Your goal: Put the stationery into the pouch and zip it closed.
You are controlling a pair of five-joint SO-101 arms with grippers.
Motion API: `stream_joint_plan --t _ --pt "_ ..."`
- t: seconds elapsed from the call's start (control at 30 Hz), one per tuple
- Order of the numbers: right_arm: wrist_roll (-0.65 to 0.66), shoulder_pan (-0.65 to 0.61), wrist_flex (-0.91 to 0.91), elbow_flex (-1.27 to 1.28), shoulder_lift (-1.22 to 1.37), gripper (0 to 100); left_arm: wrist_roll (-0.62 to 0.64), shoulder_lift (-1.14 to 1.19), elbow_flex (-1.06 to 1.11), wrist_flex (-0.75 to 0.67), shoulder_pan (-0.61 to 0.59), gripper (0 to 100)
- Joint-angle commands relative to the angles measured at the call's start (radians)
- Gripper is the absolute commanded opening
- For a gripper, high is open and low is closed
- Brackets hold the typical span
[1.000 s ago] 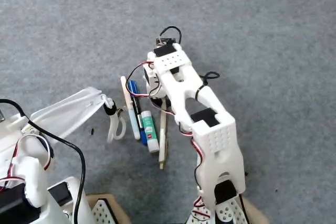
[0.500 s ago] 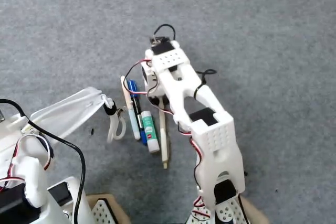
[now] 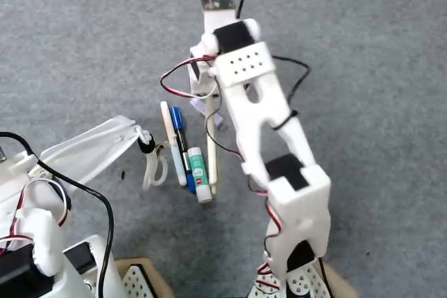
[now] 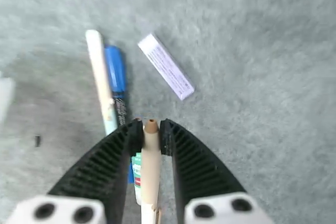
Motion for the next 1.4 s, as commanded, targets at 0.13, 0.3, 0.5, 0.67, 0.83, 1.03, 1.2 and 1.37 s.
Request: stream_joint_plan --t 0.13,0.3,0.5,0.67,0.83,1.03,1.2,1.37 --pt "0.049 -0.014 0.008 -0.071 -0.331 1.2 0.011 0.003 -0.007 -0.026 -0.005 3" --pt "0.049 -0.06 -0.034 -0.07 -0.501 1.2 0.011 0.003 -0.005 -0.026 -0.005 3" --pt "0.048 -0.19 -0.092 -0.064 -0.638 1.2 0.011 0.003 -0.005 -0.023 -0.005 3" --pt "0.046 -0.293 -0.147 -0.065 -0.705 1.2 0.011 0.003 -0.005 -0.023 -0.005 3" --pt "0.049 -0.451 -0.209 -0.064 -0.774 1.2 0.011 0.003 -0.005 -0.021 -0.005 3" --pt "0.051 -0.508 -0.31 -0.064 -0.794 1.2 0.011 0.003 -0.005 -0.021 -0.005 3" --pt "0.051 -0.534 -0.468 -0.021 -0.797 1.2 0.011 0.003 -0.005 -0.021 -0.005 3" --pt "0.051 -0.58 -0.595 0.09 -0.797 1.2 0.011 0.003 -0.005 -0.021 -0.005 3"
